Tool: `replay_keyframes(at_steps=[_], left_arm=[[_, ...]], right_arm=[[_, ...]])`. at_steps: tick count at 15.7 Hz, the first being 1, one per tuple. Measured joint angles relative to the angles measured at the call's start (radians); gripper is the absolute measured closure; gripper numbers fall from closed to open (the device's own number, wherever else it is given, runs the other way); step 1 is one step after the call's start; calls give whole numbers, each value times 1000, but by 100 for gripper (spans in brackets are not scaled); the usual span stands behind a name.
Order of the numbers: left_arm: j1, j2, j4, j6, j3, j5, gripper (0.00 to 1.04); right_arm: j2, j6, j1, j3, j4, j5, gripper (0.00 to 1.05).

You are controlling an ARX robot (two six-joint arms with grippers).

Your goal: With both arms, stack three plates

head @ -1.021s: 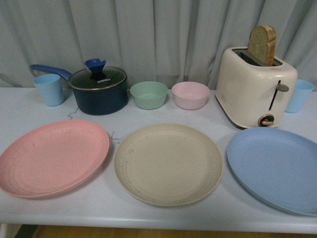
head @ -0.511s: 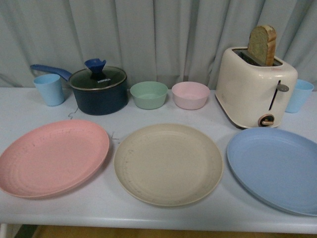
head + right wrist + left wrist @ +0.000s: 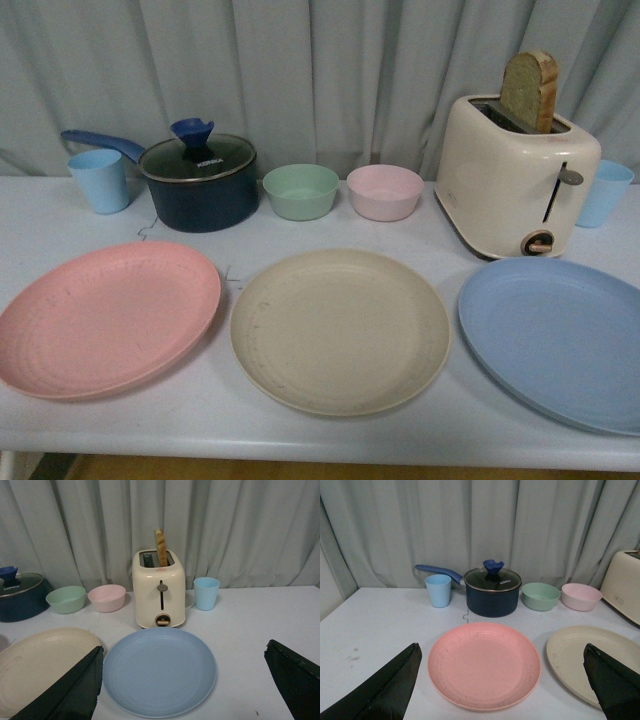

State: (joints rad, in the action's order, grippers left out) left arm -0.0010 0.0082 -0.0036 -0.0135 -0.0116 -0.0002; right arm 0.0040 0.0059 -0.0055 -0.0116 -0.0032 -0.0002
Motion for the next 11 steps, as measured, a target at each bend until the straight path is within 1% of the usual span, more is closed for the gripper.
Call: replay_keyframes(at_steps=[1, 2, 3, 4, 11], left_arm=[[-31, 32, -131, -24, -38, -88, 7], [-43, 515, -221, -78, -259, -306, 7], [60, 896, -56, 35, -377, -161, 7], [135, 1292, 56, 103, -564, -64, 7], [162, 1490, 40, 125, -684, 2, 7]], right_arm=[[0, 0, 0, 0, 0, 0, 6], [0, -3, 0, 0, -1, 1, 6], [0, -3, 1, 0, 0, 0, 6], [0, -3, 1, 0, 0, 0, 6], [0, -3, 1, 0, 0, 0, 6]])
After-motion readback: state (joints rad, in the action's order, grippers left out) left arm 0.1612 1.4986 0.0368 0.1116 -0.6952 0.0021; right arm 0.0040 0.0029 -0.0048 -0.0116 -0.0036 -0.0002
